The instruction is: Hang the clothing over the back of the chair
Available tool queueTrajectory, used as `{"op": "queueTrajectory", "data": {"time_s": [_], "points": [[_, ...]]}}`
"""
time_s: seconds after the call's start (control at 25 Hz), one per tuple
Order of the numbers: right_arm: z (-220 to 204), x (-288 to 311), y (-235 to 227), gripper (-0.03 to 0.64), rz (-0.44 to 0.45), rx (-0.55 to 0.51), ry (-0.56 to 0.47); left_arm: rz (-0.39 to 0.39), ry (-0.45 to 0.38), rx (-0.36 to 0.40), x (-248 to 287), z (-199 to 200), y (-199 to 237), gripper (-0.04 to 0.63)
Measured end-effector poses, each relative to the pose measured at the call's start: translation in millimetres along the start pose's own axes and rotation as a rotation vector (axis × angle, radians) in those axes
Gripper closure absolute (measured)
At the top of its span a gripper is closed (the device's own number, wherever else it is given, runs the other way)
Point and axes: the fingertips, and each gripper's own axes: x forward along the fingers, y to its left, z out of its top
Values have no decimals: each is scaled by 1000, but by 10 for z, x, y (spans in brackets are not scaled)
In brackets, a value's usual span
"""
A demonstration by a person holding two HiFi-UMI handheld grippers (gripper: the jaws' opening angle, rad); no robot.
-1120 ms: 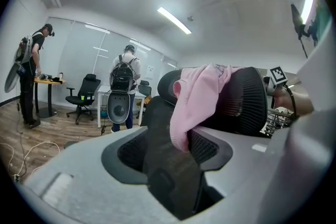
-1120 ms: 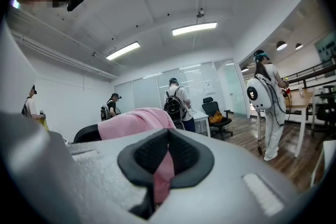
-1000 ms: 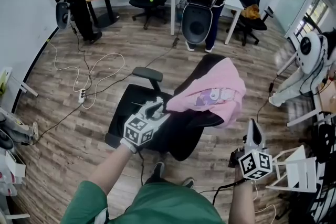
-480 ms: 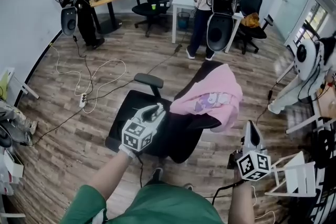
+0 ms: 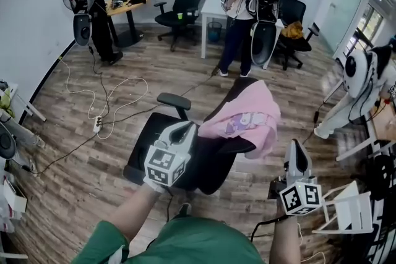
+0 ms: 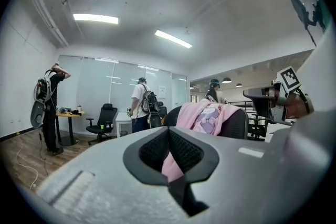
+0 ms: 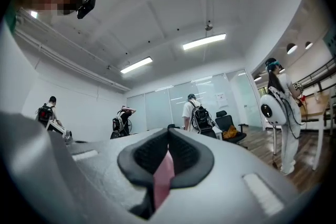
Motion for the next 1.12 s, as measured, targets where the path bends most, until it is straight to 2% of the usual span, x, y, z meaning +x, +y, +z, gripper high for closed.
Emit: {"op": "queueTrajectory", "data": {"time_s": [0.16, 0.28, 0.36, 0.48, 1.12], "points": [[137, -61, 62, 617, 12, -36, -23, 30, -65, 2, -38, 242, -34, 584], [242, -116, 106, 617, 23, -73, -46, 40, -98, 40, -29, 387, -85, 584], [292, -148, 136, 617, 25, -107, -56, 40, -116, 71, -24, 472, -135, 584], [330, -184, 179, 617, 31, -141, -63, 23, -134, 70, -25, 559, -224, 584], [307, -180, 130, 617, 32, -119, -60, -5, -130, 80, 33, 554, -331, 584]]}}
